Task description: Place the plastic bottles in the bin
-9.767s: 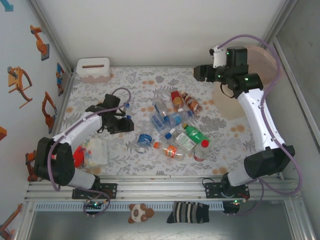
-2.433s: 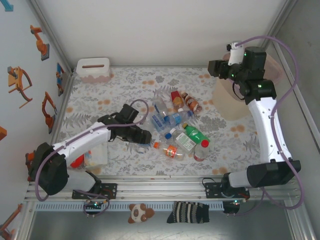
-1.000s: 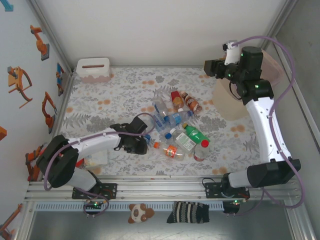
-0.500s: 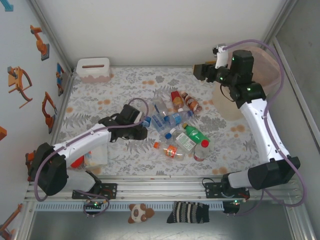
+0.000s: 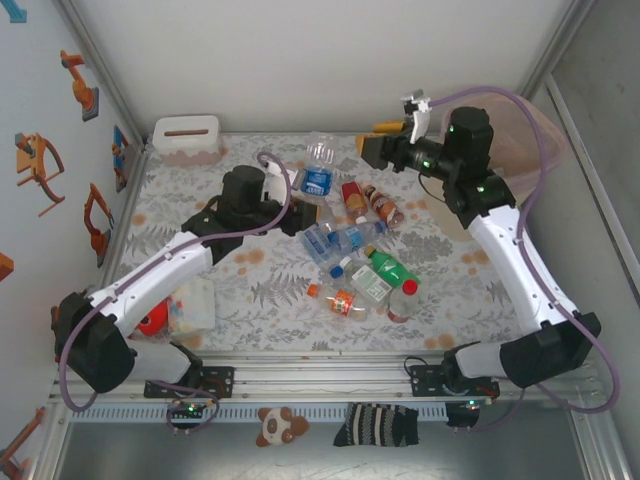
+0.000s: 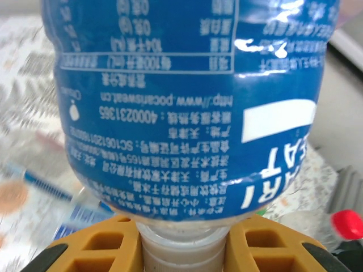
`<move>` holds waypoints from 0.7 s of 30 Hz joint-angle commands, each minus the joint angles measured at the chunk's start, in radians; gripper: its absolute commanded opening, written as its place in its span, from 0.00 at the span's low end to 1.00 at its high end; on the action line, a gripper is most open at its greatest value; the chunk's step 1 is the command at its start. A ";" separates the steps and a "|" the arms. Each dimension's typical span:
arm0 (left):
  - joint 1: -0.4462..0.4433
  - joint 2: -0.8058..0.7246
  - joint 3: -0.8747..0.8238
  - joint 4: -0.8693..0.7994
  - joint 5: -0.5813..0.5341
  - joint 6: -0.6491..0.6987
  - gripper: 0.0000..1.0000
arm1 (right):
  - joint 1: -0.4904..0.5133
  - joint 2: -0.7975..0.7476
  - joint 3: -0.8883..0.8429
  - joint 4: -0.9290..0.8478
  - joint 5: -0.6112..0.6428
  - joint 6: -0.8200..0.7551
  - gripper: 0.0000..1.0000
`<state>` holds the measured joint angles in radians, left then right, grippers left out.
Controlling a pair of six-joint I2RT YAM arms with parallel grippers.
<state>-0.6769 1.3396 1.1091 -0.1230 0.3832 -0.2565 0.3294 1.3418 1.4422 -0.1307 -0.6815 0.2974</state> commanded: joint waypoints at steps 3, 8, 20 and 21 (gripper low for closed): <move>0.006 -0.032 0.037 0.205 0.182 0.035 0.27 | 0.033 -0.056 -0.013 0.174 -0.114 0.029 0.70; 0.006 -0.046 0.060 0.283 0.261 0.035 0.26 | 0.069 -0.057 -0.006 0.208 -0.160 0.018 0.73; 0.007 -0.090 0.076 0.332 0.348 0.033 0.25 | 0.140 -0.025 0.024 0.221 -0.226 -0.002 0.79; 0.005 -0.094 0.077 0.334 0.352 0.031 0.25 | 0.146 -0.019 0.030 0.224 -0.234 -0.002 0.79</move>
<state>-0.6743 1.2789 1.1538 0.1654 0.6899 -0.2386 0.4583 1.3106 1.4395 0.0433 -0.8722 0.3134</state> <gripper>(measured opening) 0.296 0.793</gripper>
